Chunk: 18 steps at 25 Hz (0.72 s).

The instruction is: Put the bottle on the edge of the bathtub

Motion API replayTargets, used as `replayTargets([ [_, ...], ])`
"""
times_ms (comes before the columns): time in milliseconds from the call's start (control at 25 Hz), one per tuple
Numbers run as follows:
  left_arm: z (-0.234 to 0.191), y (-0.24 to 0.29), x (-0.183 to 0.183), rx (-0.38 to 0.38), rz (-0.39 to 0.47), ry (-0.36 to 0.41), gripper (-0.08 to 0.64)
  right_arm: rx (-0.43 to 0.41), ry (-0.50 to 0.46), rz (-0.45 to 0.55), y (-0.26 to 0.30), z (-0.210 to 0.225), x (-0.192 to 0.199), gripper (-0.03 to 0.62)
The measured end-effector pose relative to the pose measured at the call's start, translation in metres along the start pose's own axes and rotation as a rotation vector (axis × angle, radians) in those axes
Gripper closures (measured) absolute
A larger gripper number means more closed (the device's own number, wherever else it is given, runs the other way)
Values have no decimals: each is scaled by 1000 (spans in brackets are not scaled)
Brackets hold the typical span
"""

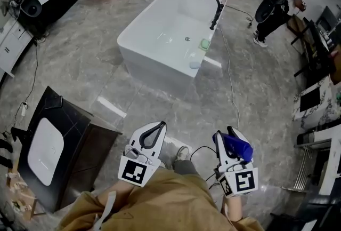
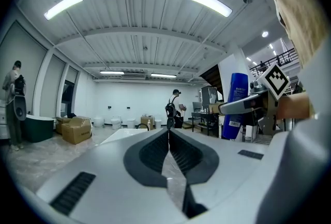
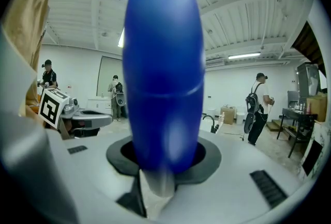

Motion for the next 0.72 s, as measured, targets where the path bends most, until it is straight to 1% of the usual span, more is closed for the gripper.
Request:
replayTargets([
  [160,3,10,0,13,4,6,549,7,3,-5,1,6,3,454],
  [400,-1,35,-2,-17,2,25,549,-9,20,6,19,37,3,454],
  [520,0,59,-2,-33,-9,21,549,-30,17,11,36,59,-1,454],
  [720,6,115,-5,-44,-9,40,549,-62,17,15,65,109,-3,454],
])
Point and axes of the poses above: the fingertips, and each gripper's own axes: y forward along the fingers, z to its right, x out of its underside, the point moved 4 cm from there along -y, backward along the fingers, and after that the axes turned 6 degrees about -x, right-handed, at the moved point
